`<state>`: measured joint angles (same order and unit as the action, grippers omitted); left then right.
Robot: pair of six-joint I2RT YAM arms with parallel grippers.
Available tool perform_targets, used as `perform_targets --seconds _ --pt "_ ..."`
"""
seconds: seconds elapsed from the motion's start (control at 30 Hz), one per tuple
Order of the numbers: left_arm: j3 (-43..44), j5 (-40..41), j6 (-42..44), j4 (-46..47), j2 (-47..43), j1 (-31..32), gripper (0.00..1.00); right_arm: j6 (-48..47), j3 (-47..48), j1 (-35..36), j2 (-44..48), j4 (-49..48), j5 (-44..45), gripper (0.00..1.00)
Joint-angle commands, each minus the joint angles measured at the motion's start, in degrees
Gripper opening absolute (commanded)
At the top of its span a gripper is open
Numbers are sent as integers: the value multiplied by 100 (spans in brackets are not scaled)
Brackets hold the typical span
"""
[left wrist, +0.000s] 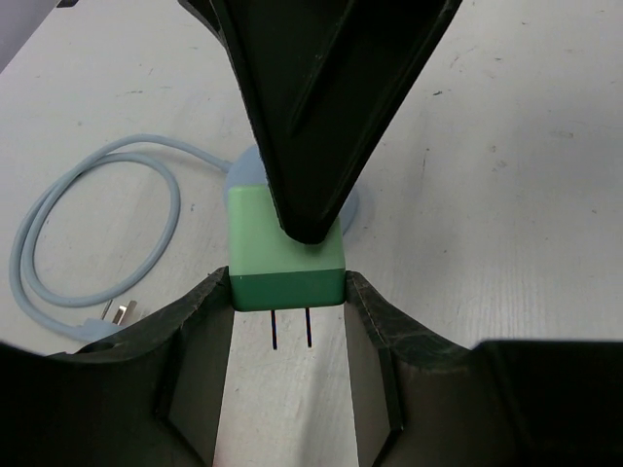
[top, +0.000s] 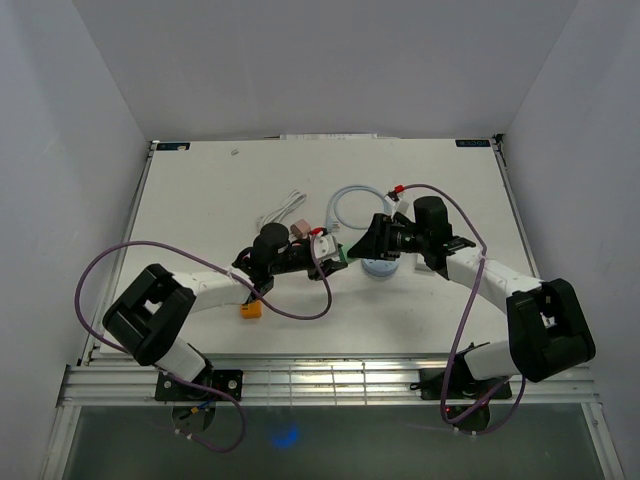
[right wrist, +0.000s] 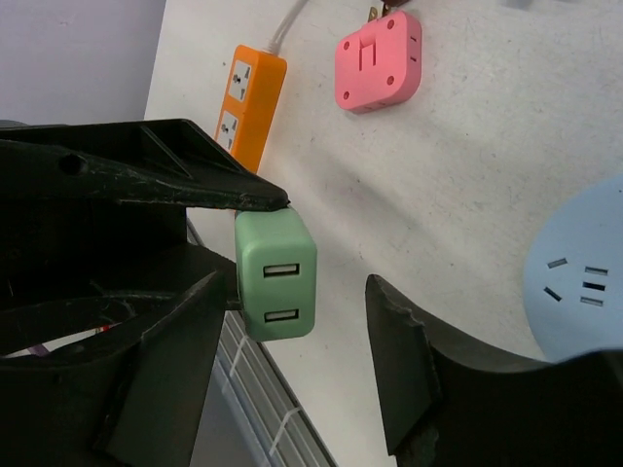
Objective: Insert the plug
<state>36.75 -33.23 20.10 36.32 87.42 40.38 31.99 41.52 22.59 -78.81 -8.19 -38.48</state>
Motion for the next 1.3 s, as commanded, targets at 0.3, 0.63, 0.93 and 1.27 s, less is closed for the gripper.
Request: perform_targets --seconds 0.3,0.63,0.93,1.27 --pt "-98 -403 12 253 -260 84 48 115 348 61 -30 -360 -344 14" --pt "-413 -174 -566 701 -436 84 98 -955 769 -26 41 956 505 8" --pt "-704 282 -2201 1150 -945 75 98 -2275 1534 -26 -99 2416 1991 8" --pt "-775 1722 -3337 361 -1385 84 98 -3032 1842 114 -3 3200 3241 8"
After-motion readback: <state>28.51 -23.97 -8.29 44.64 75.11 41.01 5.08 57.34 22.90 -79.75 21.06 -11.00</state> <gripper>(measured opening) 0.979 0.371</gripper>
